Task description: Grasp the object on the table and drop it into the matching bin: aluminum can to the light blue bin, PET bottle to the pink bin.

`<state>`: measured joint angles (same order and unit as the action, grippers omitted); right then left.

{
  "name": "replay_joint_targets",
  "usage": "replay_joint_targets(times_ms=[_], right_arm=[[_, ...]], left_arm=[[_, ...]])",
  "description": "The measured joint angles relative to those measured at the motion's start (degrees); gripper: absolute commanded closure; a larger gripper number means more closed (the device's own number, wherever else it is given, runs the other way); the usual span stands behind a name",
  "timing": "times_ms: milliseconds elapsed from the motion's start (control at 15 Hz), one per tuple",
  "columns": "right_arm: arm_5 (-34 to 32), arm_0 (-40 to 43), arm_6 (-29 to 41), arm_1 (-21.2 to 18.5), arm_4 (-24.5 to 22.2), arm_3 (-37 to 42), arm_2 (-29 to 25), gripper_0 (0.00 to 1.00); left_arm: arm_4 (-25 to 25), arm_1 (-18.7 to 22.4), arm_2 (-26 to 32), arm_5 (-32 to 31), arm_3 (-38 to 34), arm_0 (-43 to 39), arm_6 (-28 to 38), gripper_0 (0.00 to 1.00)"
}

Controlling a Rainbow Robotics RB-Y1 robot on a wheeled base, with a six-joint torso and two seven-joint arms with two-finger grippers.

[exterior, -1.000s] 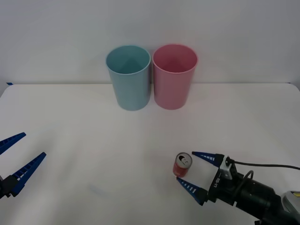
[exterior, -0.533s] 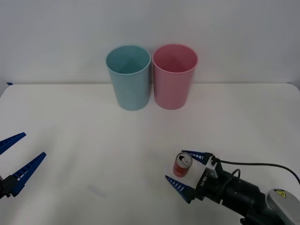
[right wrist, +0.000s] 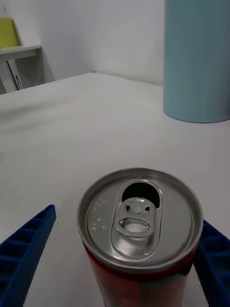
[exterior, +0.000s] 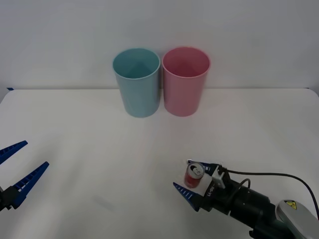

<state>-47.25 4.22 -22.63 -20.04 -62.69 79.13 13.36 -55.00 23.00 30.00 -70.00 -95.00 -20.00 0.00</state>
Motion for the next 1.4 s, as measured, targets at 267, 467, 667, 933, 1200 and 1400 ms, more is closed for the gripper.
replay_joint_targets(times_ms=[267,467,667,933,1200,1400], right_arm=[[0.2,-0.2,0.0,0.0,0.0,0.0,0.0,1.0],[0.3,-0.2,0.1,0.0,0.2,0.0,0.0,1.0],[0.2,-0.3,0.4,0.0,0.9,0.3,-0.2,1.0],[0.2,-0.2,1.6,-0.3,2.5,2.6,-0.7,1.0],[2.5,1.8,7.1,-2.0,2.7,9.0,-1.1,1.0],[5.9,4.4,12.5,-4.4,2.8,16.4,-1.1,1.0]], left_arm=[[0.0,0.0,0.0,0.0,0.0,0.0,0.0,0.0],[0.0,0.0,0.0,0.0,0.0,0.0,0.0,0.0],[0.0,0.0,0.0,0.0,0.0,0.0,0.0,0.0],[0.0,0.0,0.0,0.0,0.0,0.0,0.0,0.0],[0.0,0.0,0.0,0.0,0.0,0.0,0.0,0.0],[0.0,0.0,0.0,0.0,0.0,0.0,0.0,0.0]])
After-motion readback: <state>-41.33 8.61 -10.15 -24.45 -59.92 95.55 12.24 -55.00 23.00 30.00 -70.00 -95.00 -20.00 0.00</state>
